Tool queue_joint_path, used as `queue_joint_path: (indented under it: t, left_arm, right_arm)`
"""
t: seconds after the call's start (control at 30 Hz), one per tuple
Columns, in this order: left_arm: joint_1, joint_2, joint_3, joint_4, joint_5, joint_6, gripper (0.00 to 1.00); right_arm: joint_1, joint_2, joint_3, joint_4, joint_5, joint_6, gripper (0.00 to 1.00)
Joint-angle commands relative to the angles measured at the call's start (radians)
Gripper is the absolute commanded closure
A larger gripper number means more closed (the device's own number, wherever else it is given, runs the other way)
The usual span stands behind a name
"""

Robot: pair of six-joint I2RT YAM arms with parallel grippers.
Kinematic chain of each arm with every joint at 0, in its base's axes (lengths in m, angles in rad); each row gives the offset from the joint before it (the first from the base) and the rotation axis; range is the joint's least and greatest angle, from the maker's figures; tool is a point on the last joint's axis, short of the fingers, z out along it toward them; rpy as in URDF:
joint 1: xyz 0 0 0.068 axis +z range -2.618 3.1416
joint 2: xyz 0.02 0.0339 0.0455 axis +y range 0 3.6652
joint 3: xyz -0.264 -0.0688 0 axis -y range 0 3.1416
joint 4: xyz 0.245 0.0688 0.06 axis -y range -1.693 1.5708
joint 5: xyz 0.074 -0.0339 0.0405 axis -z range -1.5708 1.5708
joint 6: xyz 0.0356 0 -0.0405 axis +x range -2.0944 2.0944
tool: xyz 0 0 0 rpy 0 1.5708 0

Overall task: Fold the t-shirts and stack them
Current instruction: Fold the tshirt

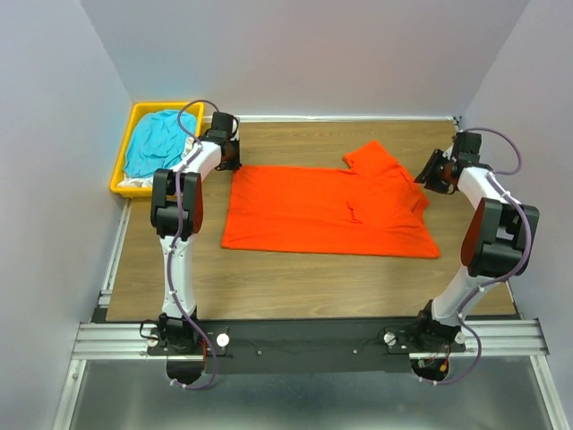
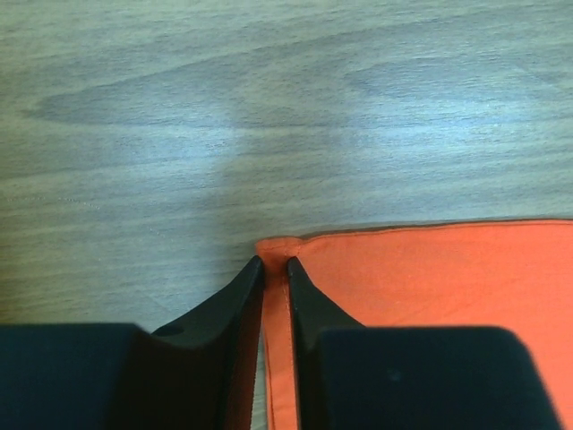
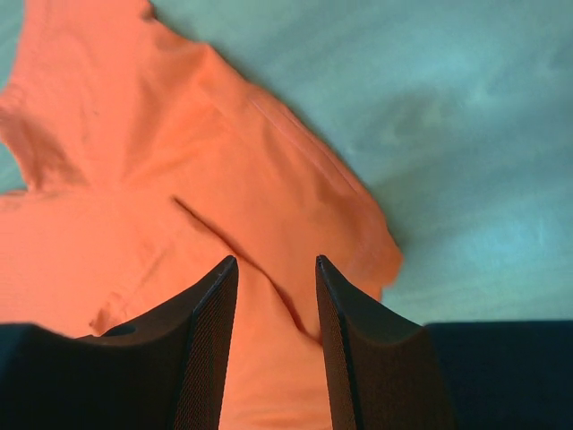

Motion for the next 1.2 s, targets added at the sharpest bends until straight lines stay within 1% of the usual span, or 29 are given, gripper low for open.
queue_joint_path:
  t: [0.0,0.07,0.13,0.17,0.2,0.43,0.57,0.63,0.83,0.87,1.17]
  left_arm:
    - [-0.003,0.041,0.000,-0.043,0.032,0.019,0.78]
    - [-0.001,0.037,-0.001,-0.042,0.037,0.021,0.86]
    - [-0.003,0.035,-0.009,-0.039,0.037,0.022,0.87]
    - [-0.003,0.033,-0.012,-0.036,0.039,0.021,0.94]
    - [-0.003,0.030,-0.018,-0.034,0.037,0.019,0.99]
    - [-0.003,0.029,-0.020,-0.036,0.039,0.019,1.00]
    - [-0.003,0.030,-0.020,-0.034,0.039,0.018,1.00]
    - [-0.003,0.029,-0.020,-0.036,0.039,0.018,1.00]
    - [-0.003,0.032,-0.017,-0.037,0.039,0.016,1.00]
    - [-0.001,0.032,-0.017,-0.039,0.039,0.018,1.00]
    - [-0.001,0.030,-0.018,-0.042,0.031,0.018,1.00]
  right_arm:
    - [0.013,0.072,0.089,0.047,-0.050,-0.069,0.52]
    - [0.016,0.116,0.128,0.056,-0.067,-0.090,0.52]
    - [0.019,0.148,0.157,0.060,-0.086,-0.126,0.51]
    - [0.022,0.179,0.181,0.059,-0.087,-0.136,0.48]
    - [0.022,0.193,0.194,0.062,-0.092,-0.149,0.47]
    - [0.030,0.317,0.284,0.062,-0.161,-0.239,0.47]
    - [0.031,0.369,0.307,0.062,-0.201,-0.252,0.51]
    - [0.030,0.388,0.310,0.062,-0.206,-0.262,0.53]
    - [0.031,0.417,0.310,0.064,-0.190,-0.278,0.54]
    - [0.031,0.421,0.309,0.062,-0.192,-0.285,0.57]
    - [0.031,0.463,0.310,0.060,-0.161,-0.304,0.57]
